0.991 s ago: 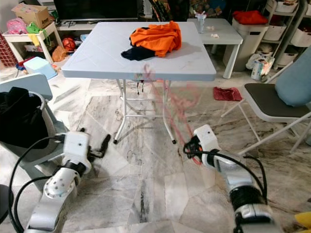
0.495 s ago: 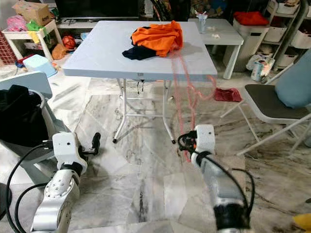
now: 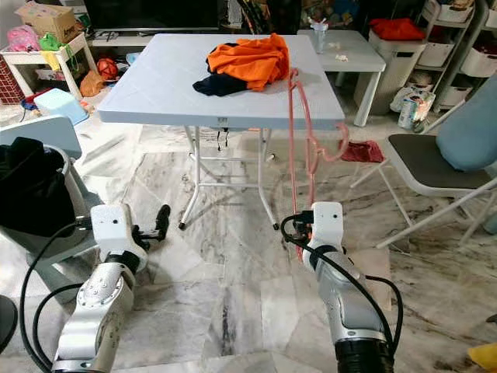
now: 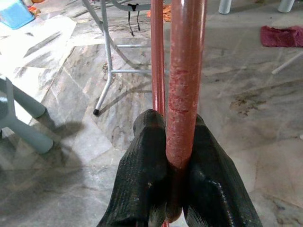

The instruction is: Hang hanger

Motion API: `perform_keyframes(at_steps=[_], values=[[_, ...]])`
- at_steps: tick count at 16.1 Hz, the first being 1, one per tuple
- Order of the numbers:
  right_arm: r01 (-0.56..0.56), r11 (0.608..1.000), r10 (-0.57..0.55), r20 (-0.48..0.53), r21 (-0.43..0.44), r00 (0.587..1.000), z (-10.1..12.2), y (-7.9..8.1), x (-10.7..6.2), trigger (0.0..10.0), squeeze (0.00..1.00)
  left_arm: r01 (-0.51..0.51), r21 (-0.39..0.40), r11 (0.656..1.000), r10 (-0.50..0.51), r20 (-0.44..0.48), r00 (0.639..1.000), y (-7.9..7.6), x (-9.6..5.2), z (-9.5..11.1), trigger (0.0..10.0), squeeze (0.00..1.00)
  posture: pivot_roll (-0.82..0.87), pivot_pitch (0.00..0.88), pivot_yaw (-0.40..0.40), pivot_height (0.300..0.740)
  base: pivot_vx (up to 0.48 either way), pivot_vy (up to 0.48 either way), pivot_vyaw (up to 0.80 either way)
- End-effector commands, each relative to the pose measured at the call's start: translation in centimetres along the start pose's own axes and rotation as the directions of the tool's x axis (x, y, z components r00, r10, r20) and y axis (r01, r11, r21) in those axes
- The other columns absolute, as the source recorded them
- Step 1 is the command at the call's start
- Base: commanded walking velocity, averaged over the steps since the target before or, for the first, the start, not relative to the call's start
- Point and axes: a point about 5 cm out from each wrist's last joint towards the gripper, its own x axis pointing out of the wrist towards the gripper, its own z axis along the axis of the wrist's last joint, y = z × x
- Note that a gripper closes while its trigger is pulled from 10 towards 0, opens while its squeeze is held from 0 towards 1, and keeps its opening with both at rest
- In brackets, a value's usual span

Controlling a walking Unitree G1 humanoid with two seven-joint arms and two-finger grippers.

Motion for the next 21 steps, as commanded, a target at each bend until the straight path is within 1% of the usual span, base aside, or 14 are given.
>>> perform_keyframes(at_steps=[1,7,11,12,14,16,17,18,19,20,21], values=[[0.008,1.0,-0.008,0.024,0.006,1.0,0.73,-0.07,-0.03,10.0,0.0,0.026,-0.011,1.0,-0.026,-0.014,1.0,-0.39,0.08,-0.09,10.0,0.0,-0.08,0.0,-0.038,0.74,0.0,0.285,-0.8],[0.019,1.0,-0.019,0.014,0.015,1.0,0.71,0.1,0.0,10.0,0.0,0.042,-0.031,0.999,-0.042,-0.007,0.999,-0.27,0.24,0.31,10.0,0.0,-0.07,0.0,-0.037,0.74,0.0,0.294,-0.8],[0.024,1.0,-0.024,0.019,0.008,1.0,0.93,0.04,0.14,10.0,0.0,0.049,-0.049,0.998,-0.049,-0.011,0.999,-0.38,0.07,0.22,10.0,0.0,-0.07,0.0,-0.036,0.74,0.272,0.372,-0.8],[0.027,0.999,-0.028,0.025,0.016,0.999,1.05,-0.02,0.15,10.0,0.0,0.055,-0.063,0.996,-0.056,-0.014,0.998,-0.51,0.1,0.23,10.0,0.0,-0.07,0.0,-0.035,0.74,0.277,0.39,0.0],[0.05,0.998,-0.051,0.015,0.032,0.999,1.02,-0.24,0.15,10.0,0.0,0.064,-0.068,0.996,-0.066,-0.016,0.998,-0.62,0.21,0.31,10.0,0.0,-0.07,0.0,-0.033,0.74,0.274,0.394,0.0],[0.047,0.996,-0.046,-0.013,0.079,0.999,0.8,-0.24,0.28,10.0,0.0,0.068,-0.069,0.995,-0.069,-0.016,0.998,-0.58,0.32,0.36,10.0,0.0,-0.07,0.0,-0.03,0.74,0.272,0.398,0.0],[0.049,0.996,-0.049,0.0,0.078,0.999,0.98,-0.2,0.31,10.0,0.0,0.071,-0.067,0.995,-0.072,-0.016,0.997,-0.58,0.38,0.4,10.0,0.0,-0.08,0.0,-0.029,0.74,0.274,0.398,0.0],[0.047,0.998,-0.048,0.025,0.041,0.999,1.2,-0.17,0.32,10.0,0.0,0.072,-0.069,0.995,-0.074,-0.017,0.997,-0.57,0.41,0.41,10.0,0.0,-0.08,0.0,-0.028,0.74,0.274,0.394,0.0],[0.043,0.998,-0.045,0.047,0.037,0.998,1.42,-0.06,0.3,10.0,0.0,0.076,-0.071,0.995,-0.078,-0.02,0.997,-0.6,0.46,0.44,10.0,0.0,-0.08,0.0,-0.027,0.74,0.274,0.394,0.0],[0.041,0.997,-0.044,0.048,0.061,0.998,1.46,-0.01,0.29,10.0,0.0,0.078,-0.071,0.994,-0.079,-0.02,0.997,-0.62,0.47,0.45,10.0,0.0,-0.08,0.0,-0.027,0.74,0.274,0.394,0.0],[0.072,0.995,-0.076,0.07,0.063,0.995,1.67,-0.28,0.28,10.0,0.0,0.084,-0.068,0.994,-0.086,-0.027,0.996,-0.69,0.44,0.35,10.0,0.0,-0.08,0.0,-0.026,0.74,0.27,0.398,0.0]])
